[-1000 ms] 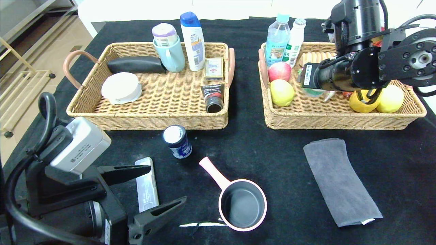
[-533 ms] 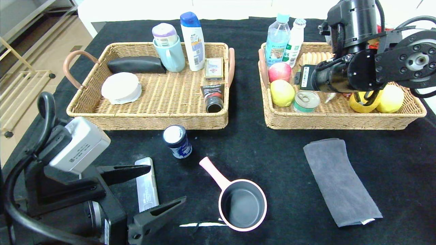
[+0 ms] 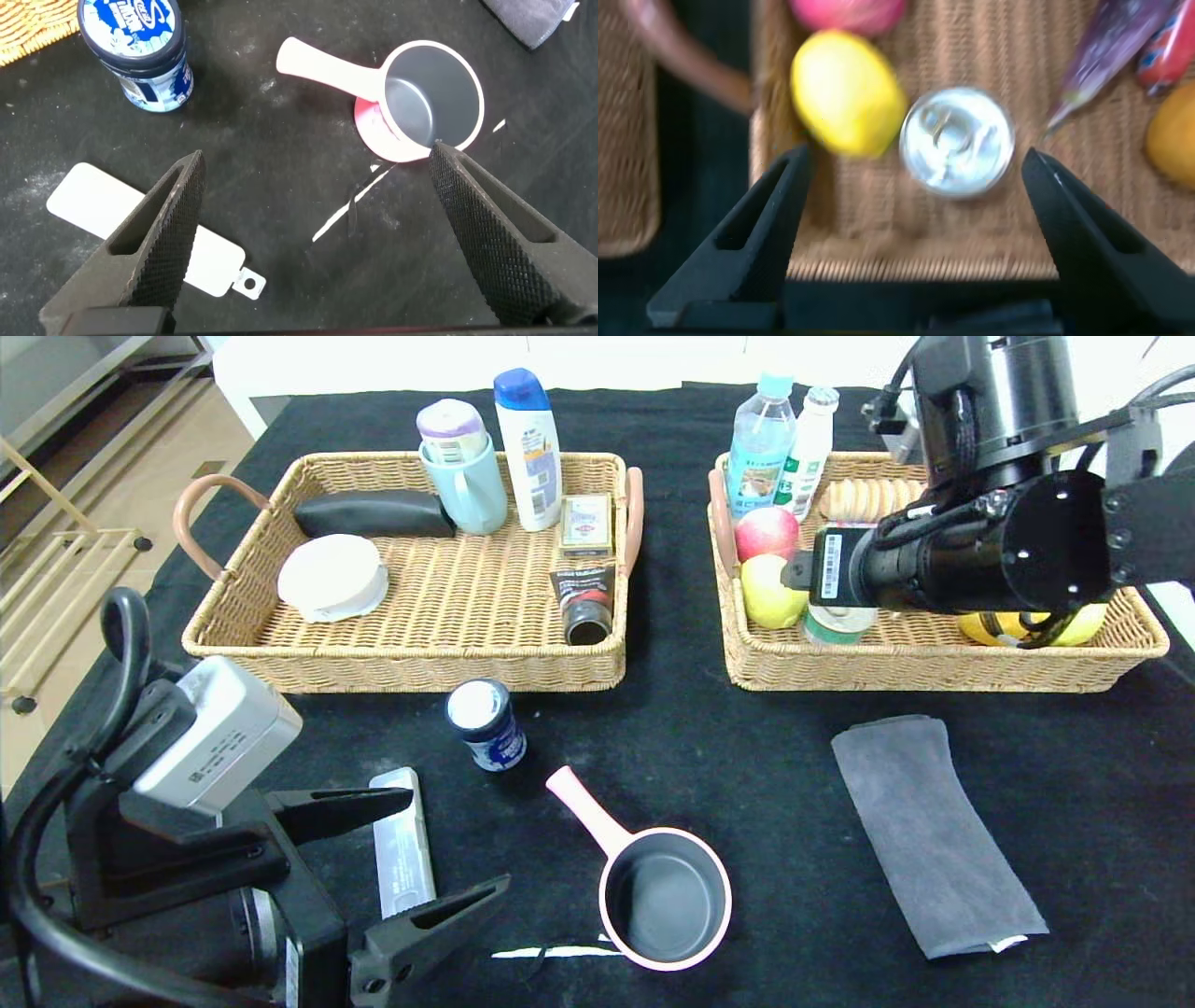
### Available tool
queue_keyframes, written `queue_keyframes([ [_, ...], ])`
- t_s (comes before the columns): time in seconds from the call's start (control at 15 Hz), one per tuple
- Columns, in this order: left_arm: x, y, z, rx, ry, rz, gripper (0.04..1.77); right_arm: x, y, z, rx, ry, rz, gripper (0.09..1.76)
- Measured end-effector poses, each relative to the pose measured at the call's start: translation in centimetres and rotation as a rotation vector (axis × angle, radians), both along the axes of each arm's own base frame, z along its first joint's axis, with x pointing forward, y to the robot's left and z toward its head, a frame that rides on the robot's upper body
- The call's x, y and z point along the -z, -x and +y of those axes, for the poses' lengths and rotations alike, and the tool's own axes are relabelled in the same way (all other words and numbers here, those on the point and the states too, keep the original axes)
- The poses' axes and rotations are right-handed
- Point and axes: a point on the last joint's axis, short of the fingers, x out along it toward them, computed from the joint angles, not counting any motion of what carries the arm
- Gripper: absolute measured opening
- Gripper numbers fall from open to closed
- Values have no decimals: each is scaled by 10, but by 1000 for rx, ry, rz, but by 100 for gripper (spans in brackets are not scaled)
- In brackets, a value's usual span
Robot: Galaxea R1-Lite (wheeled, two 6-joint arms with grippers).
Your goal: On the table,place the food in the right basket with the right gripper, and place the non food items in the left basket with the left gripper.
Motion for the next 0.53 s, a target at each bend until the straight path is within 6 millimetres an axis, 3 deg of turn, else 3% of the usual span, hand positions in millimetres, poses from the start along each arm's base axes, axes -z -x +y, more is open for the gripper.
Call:
queue_keyframes([
  [0.53, -6, 5, 4, 1, 11, -27, 172, 19, 79, 3, -201, 46, 96, 169],
])
